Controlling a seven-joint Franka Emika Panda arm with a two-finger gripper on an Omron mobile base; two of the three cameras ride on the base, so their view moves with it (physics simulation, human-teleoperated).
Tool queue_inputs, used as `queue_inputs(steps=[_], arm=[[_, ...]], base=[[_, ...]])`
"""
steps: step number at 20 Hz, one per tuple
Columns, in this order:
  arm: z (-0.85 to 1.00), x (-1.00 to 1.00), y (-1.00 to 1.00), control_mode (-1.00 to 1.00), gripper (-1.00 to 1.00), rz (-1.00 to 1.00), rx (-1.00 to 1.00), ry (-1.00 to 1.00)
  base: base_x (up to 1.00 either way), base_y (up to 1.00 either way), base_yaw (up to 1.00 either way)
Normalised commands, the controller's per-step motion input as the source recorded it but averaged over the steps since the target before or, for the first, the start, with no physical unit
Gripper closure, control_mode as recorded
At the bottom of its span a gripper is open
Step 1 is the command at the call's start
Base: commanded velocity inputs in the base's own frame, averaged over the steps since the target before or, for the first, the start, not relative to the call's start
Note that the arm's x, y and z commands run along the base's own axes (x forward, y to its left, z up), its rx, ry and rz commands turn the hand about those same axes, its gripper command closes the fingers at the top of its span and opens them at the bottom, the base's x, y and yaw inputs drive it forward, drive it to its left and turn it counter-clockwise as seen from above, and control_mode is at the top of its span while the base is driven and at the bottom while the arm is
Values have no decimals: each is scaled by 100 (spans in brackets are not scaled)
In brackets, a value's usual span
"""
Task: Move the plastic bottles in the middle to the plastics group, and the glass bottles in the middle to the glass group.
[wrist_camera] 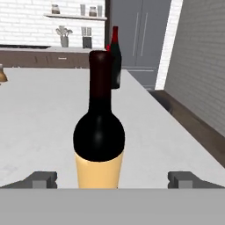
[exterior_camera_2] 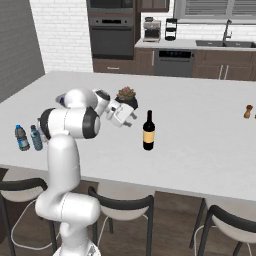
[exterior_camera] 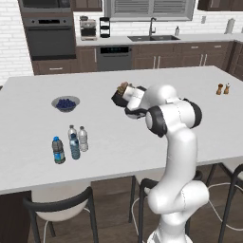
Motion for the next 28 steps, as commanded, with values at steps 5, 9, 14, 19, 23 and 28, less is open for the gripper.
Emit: queue_inputs(steps=[5, 9, 14, 19, 23, 28], arm=[[-17, 0, -20, -100, -100, 0, 0, 0], [-10, 6, -46, -100, -100, 0, 0, 0], [-12, 15, -36, -100, -100, 0, 0, 0], [-1, 1, -4, -100, -100, 0, 0, 0], [-3, 0, 0, -100, -100, 0, 0, 0], [-8, 0, -3, -100, -100, 0, 0, 0]], base=[[0, 0, 0], [0, 0, 0], [0, 0, 0], [0, 0, 0], [0, 0, 0], [0, 0, 0]])
